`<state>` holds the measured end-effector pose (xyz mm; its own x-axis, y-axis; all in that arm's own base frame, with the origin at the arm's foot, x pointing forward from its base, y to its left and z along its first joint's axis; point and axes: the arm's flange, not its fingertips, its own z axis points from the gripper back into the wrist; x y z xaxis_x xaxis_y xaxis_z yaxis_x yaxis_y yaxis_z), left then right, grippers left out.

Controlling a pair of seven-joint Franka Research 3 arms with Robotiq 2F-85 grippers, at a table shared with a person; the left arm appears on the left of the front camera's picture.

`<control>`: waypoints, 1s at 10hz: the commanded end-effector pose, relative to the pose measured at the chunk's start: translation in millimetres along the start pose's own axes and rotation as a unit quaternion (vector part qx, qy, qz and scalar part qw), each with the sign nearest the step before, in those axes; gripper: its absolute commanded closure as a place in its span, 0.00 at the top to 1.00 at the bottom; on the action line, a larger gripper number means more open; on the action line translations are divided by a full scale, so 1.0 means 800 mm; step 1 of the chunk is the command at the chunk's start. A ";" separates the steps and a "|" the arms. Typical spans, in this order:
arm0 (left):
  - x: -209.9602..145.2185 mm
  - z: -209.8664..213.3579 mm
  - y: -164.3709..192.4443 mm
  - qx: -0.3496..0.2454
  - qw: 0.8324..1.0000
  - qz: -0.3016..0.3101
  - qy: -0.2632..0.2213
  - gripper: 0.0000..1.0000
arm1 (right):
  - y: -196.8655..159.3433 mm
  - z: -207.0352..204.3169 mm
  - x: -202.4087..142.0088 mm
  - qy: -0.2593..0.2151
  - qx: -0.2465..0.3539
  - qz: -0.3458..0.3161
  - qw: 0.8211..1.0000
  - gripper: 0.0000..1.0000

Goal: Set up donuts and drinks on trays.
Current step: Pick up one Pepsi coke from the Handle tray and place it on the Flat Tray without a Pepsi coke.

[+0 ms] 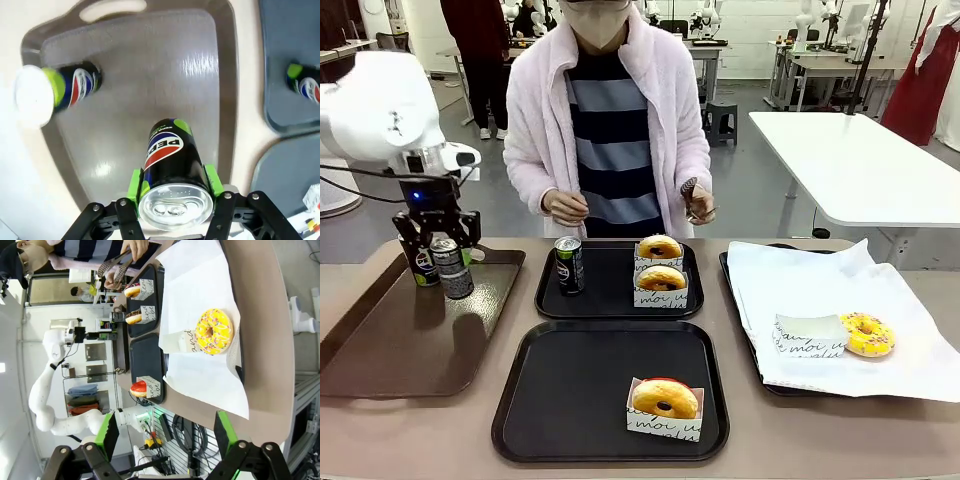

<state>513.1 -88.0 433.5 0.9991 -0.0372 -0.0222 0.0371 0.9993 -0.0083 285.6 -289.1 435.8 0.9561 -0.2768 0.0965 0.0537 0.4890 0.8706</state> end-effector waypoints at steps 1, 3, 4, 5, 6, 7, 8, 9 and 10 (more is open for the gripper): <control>-0.070 0.058 -0.012 0.017 1.000 -0.020 -0.014 0.00 | 0.000 0.001 0.000 -0.001 0.004 0.003 1.000 1.00; -0.136 0.092 -0.026 0.026 0.998 -0.041 -0.040 0.00 | 0.000 0.001 0.000 -0.001 0.004 0.003 1.000 1.00; -0.150 0.098 -0.025 0.024 0.998 -0.040 -0.050 0.00 | 0.000 0.001 0.000 -0.001 0.004 0.003 1.000 1.00; -0.152 0.100 -0.017 0.023 0.998 -0.018 -0.049 0.00 | 0.000 0.001 0.000 -0.001 0.004 0.003 1.000 1.00; -0.133 0.102 -0.031 0.024 0.999 -0.036 -0.032 0.00 | 0.000 0.001 0.000 -0.001 0.004 0.003 1.000 1.00; -0.133 0.102 -0.031 0.024 0.999 -0.036 -0.032 0.00 | 0.000 0.001 0.000 -0.001 0.004 0.003 1.000 1.00; -0.133 0.102 -0.031 0.024 0.999 -0.036 -0.032 0.00 | 0.000 0.001 0.000 -0.001 0.004 0.003 1.000 1.00; -0.133 0.102 -0.031 0.024 0.999 -0.036 -0.032 0.00 | 0.000 0.001 0.000 -0.001 0.004 0.003 1.000 1.00; -0.133 0.102 -0.031 0.024 0.999 -0.036 -0.032 0.00 | 0.000 0.001 0.000 -0.001 0.004 0.003 1.000 1.00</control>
<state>403.9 -108.1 509.0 0.9937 -0.1090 0.0243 0.1079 0.9932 0.0427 285.8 -289.0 435.9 0.9562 -0.2764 0.0966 0.0535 0.4893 0.8705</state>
